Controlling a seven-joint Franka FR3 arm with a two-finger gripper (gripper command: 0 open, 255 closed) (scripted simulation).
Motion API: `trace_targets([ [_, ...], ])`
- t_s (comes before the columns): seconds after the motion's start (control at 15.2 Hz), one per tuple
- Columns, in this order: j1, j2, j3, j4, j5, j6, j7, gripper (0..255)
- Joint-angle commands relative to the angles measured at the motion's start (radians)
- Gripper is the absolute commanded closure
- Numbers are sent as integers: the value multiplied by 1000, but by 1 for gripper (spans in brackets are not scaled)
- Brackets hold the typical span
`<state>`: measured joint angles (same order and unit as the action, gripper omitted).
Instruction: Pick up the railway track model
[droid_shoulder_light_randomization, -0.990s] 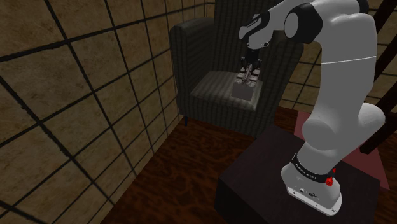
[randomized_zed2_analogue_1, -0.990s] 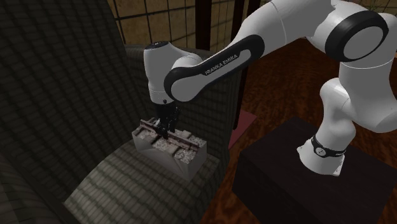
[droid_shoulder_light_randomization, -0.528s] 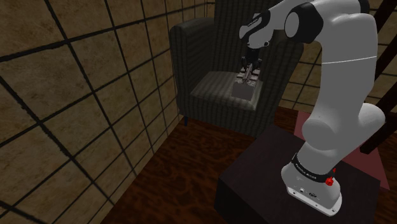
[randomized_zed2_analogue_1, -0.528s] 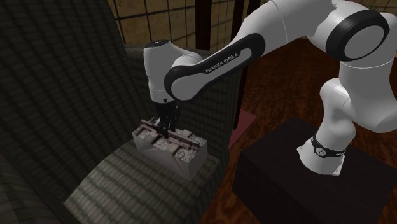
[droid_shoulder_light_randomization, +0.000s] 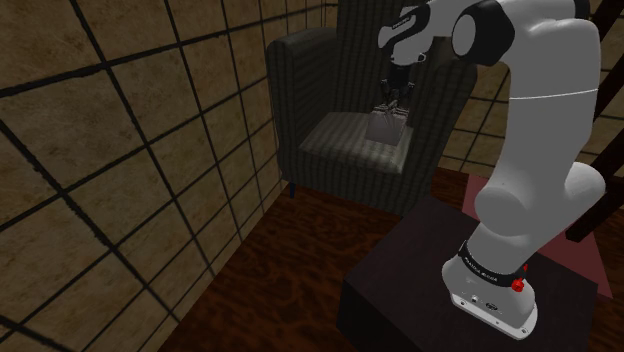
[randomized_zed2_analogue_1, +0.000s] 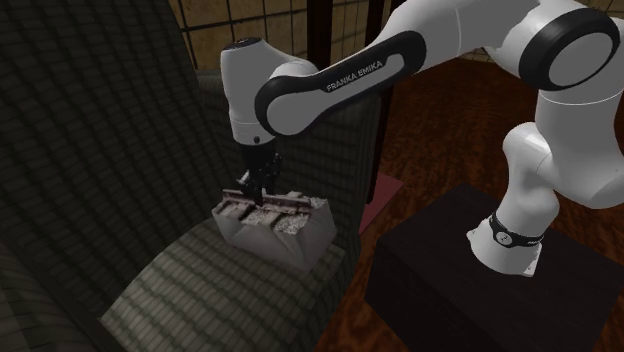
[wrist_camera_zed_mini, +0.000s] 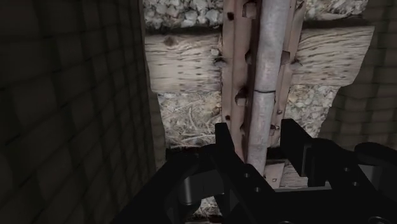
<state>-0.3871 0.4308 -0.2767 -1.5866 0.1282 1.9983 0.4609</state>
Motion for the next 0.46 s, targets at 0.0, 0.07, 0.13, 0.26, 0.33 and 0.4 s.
trace_targets([
  [0.0, 0, -13, -2, 16, -3, -21, 1, 255],
  [0.07, 0, -16, -3, 25, -4, -33, 2, 255],
  [0.13, 0, -19, -3, 33, -6, -45, 3, 255],
  [0.26, 0, -25, -4, 52, -8, -69, 5, 255],
  [0.33, 0, -26, -4, 53, -8, -71, 5, 255],
  [0.4, 0, -26, -4, 53, -8, -71, 5, 255],
])
